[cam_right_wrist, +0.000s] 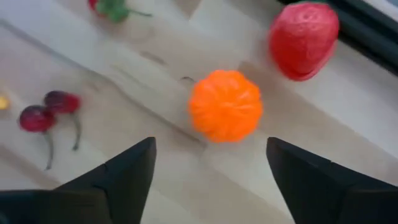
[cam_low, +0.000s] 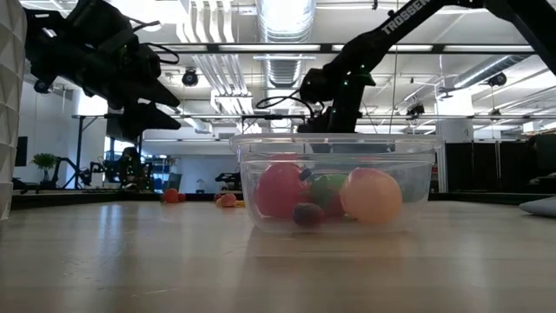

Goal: Pick and placing Produce into tupperware
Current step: Put the orange pumpkin into the transparent bin

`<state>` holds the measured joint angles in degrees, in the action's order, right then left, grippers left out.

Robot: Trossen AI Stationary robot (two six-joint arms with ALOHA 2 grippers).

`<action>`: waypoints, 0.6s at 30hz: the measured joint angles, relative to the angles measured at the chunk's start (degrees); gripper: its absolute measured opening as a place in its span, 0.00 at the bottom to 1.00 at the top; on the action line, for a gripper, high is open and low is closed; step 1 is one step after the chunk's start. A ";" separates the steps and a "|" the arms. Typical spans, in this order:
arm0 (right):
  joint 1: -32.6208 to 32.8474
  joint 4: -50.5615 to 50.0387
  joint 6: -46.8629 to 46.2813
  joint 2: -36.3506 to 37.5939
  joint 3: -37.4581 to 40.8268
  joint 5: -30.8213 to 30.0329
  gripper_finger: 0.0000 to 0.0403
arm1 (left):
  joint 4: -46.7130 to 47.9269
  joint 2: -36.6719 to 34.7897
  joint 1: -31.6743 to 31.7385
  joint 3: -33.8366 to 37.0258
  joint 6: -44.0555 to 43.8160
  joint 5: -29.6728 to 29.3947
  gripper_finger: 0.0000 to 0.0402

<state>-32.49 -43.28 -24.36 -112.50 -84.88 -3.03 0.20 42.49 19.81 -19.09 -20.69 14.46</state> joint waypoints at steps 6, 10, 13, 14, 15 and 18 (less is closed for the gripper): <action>-0.15 1.91 -1.58 -1.34 0.04 -3.13 0.83 | 0.04 0.23 0.00 0.00 0.01 0.04 0.61; -0.15 2.39 -1.17 -2.46 -0.21 -2.60 0.83 | 0.05 0.23 0.00 0.00 0.01 0.04 0.61; -0.15 2.60 -1.14 -3.29 -0.42 -2.01 0.83 | 0.05 0.23 0.00 0.00 0.00 0.06 0.61; -0.15 3.15 -1.14 -3.61 -0.42 -2.44 0.82 | 0.05 0.23 0.00 0.00 0.00 0.06 0.61; -0.15 3.52 -1.14 -3.84 -0.44 -2.77 0.82 | 0.05 0.23 0.00 0.00 0.00 0.06 0.61; -0.13 3.87 -1.14 -4.36 -0.44 -2.81 0.82 | 0.13 0.23 0.00 0.00 -0.07 0.08 0.61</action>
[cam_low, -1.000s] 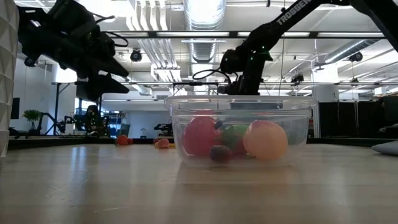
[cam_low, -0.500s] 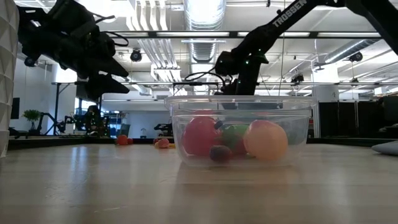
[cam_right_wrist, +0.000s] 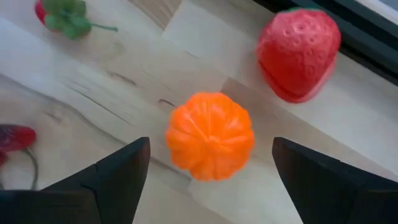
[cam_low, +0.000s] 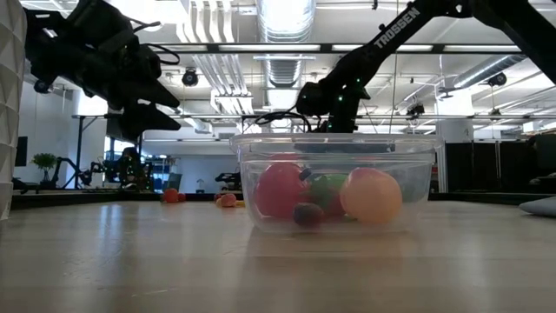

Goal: Pick and placing Produce into tupperware
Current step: Put the orange pumpkin into the transparent bin

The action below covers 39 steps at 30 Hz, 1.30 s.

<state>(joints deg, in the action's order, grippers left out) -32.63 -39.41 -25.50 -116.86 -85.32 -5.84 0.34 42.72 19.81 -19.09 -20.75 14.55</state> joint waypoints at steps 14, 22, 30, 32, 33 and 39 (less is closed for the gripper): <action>0.09 0.80 -1.09 -2.23 0.00 1.64 0.82 | 0.16 0.00 0.00 0.00 -0.42 0.02 0.61; -0.02 0.76 -1.14 -2.24 0.00 3.40 0.80 | 0.16 0.00 0.00 0.00 -0.46 0.04 0.61; -0.02 0.29 -1.51 -3.19 0.00 4.74 0.80 | 0.16 0.00 0.01 0.00 -0.46 0.04 0.61; -0.02 0.28 -1.51 -3.19 -0.02 4.74 0.80 | 0.16 0.00 0.00 0.00 -0.46 0.05 0.61; -0.02 0.28 -1.51 -3.19 0.00 4.74 0.78 | 0.14 0.00 0.00 0.00 -0.49 0.04 0.61; -0.02 0.59 -1.48 -3.19 -0.01 4.73 0.66 | 0.15 0.00 0.00 0.00 -1.18 0.06 0.61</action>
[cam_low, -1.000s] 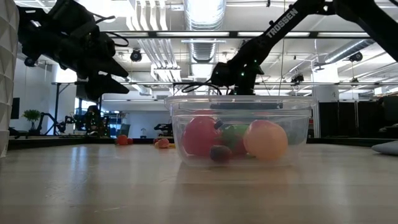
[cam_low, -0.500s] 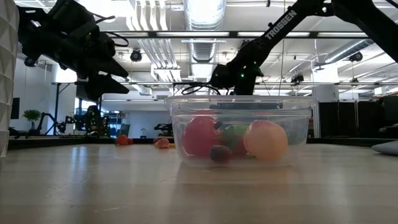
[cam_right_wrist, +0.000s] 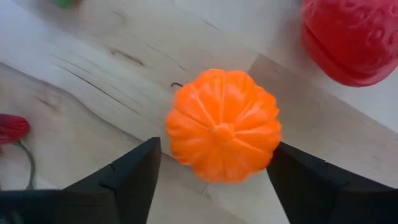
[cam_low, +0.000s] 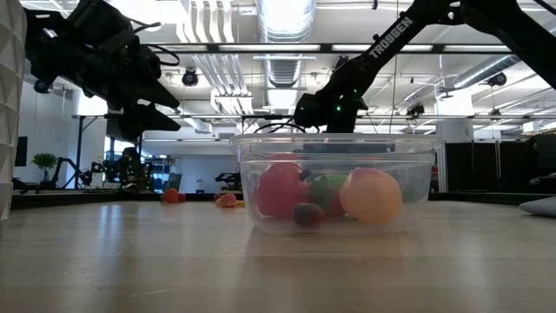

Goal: Pick and placing Produce into tupperware
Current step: Put the orange pumpkin into the transparent bin

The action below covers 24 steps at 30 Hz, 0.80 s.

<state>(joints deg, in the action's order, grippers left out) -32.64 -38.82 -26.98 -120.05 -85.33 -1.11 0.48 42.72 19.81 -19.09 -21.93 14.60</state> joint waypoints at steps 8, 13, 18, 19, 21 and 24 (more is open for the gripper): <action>0.00 0.34 -0.03 0.00 -0.01 -0.43 0.58 | 0.01 0.00 0.01 0.00 0.02 -0.01 0.61; 0.00 0.32 -0.49 0.00 -0.01 -0.43 0.55 | 0.00 0.00 0.00 0.00 0.03 -0.01 0.61; 0.00 0.30 -2.15 0.00 0.00 -0.44 0.54 | 0.01 0.00 0.00 0.00 0.04 -0.01 0.61; 0.00 0.26 -2.15 0.00 -0.02 -0.43 0.54 | 0.01 0.00 0.00 0.00 0.04 -0.01 0.61; 0.00 0.22 -2.17 0.00 -0.02 -0.43 0.54 | -0.01 0.00 0.00 0.00 0.05 -0.01 0.61; 0.00 0.06 -2.15 0.20 -0.02 -0.45 0.54 | -0.01 0.00 0.00 0.00 0.07 -0.01 0.61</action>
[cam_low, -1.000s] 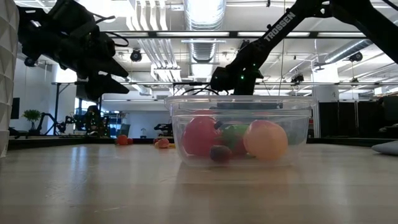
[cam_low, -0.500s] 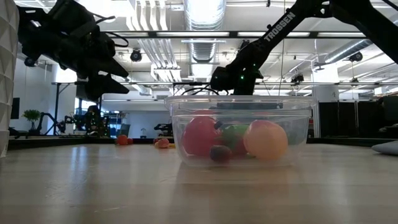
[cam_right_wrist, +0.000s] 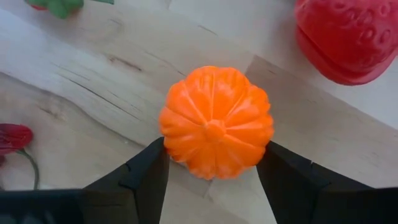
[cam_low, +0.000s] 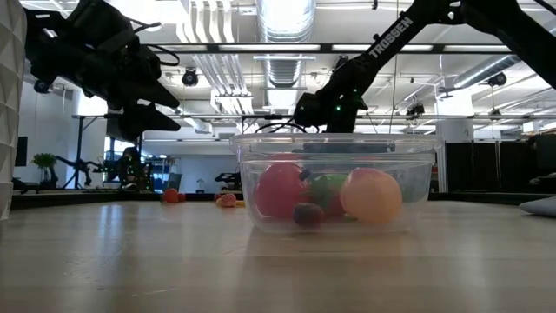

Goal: Pick and placing Produce into tupperware
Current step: Put the orange pumpkin into the transparent bin

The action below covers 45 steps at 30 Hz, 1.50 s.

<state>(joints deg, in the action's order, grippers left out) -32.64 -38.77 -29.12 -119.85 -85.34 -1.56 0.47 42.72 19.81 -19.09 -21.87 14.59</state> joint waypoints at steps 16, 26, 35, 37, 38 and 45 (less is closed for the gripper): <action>0.91 -10.41 1.81 0.57 -9.24 0.09 0.53 | 0.02 0.00 0.02 0.00 0.17 0.00 0.61; 11.45 -25.47 9.60 6.60 -16.85 8.35 0.53 | 0.02 0.02 0.00 0.00 0.27 0.00 0.61; 27.48 -26.37 6.67 16.94 -15.45 10.08 0.53 | -0.01 0.01 0.00 0.00 1.75 0.42 0.61; 30.53 -27.30 4.17 17.44 -15.32 8.68 0.53 | -0.07 -0.02 0.00 0.00 1.83 0.44 0.61; 32.02 -27.67 2.83 17.46 -15.19 8.01 0.53 | -0.20 0.00 0.00 0.00 1.95 0.45 0.61; 39.33 -27.13 -5.59 15.43 -11.02 7.50 0.53 | -0.19 0.00 0.00 0.00 1.53 0.52 0.61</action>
<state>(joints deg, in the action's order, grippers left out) 6.69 -65.90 -34.71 -104.42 -96.36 5.93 0.28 42.72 19.81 -19.09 -20.34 15.11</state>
